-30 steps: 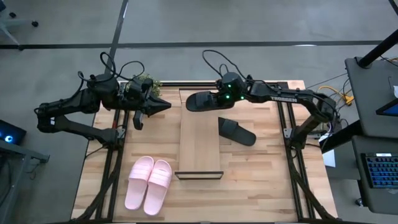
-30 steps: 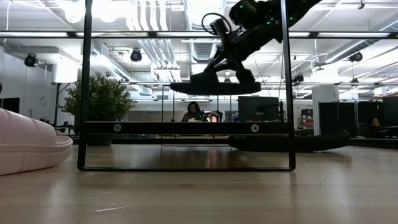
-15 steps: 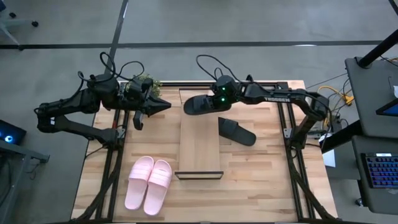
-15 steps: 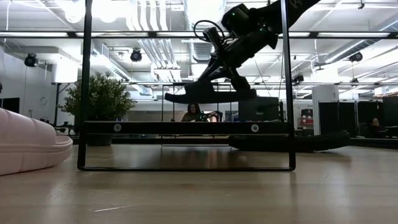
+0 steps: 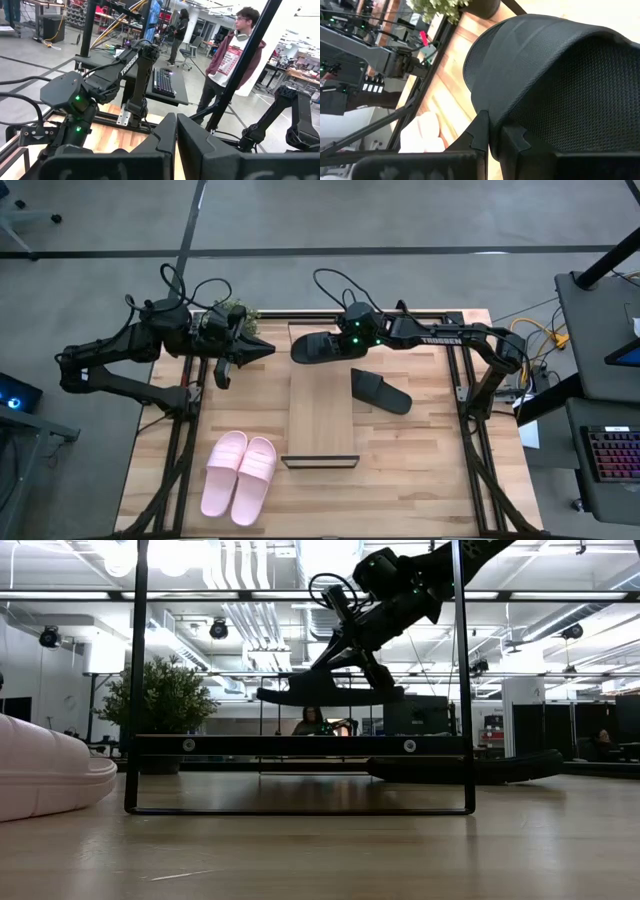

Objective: Pick and place slides into the shelf
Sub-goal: Put the right black slide on the shelf, then put the black slide on the shelf

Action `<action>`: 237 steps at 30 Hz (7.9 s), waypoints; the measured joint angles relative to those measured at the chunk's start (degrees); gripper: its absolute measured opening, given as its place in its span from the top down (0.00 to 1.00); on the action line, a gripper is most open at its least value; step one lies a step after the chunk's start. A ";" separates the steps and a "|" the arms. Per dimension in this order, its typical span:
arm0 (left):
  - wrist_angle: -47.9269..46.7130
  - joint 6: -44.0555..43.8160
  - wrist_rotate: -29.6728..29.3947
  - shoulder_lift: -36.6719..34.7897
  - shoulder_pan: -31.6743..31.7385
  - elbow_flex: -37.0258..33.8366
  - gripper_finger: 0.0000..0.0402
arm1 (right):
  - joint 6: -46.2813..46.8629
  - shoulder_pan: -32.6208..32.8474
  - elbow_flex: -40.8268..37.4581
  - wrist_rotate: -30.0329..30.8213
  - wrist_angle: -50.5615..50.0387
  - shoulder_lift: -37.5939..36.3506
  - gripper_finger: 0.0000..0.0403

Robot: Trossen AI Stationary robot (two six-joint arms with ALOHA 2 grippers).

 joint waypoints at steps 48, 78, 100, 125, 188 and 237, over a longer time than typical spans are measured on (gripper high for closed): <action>1.66 -0.21 4.42 3.06 0.02 0.13 1.00 | -0.35 2.21 0.02 2.60 8.28 8.44 0.97; 3.04 -0.15 4.46 0.61 -0.02 0.20 1.00 | -1.31 2.21 -0.44 2.93 9.05 8.57 0.96; 3.02 -0.17 5.95 0.61 -0.02 0.20 1.00 | 1.96 1.61 -0.44 6.66 8.48 8.59 0.65; 2.93 -0.19 6.03 0.61 0.00 0.20 1.00 | 1.60 0.54 -0.31 4.35 3.70 7.15 0.53; -2.73 0.16 5.99 0.63 0.02 -0.13 1.00 | 12.78 6.60 -31.52 15.82 -3.90 -37.06 0.53; -2.67 0.11 5.99 0.74 0.02 -0.11 1.00 | 25.27 15.82 -44.59 22.41 -1.05 -36.79 0.53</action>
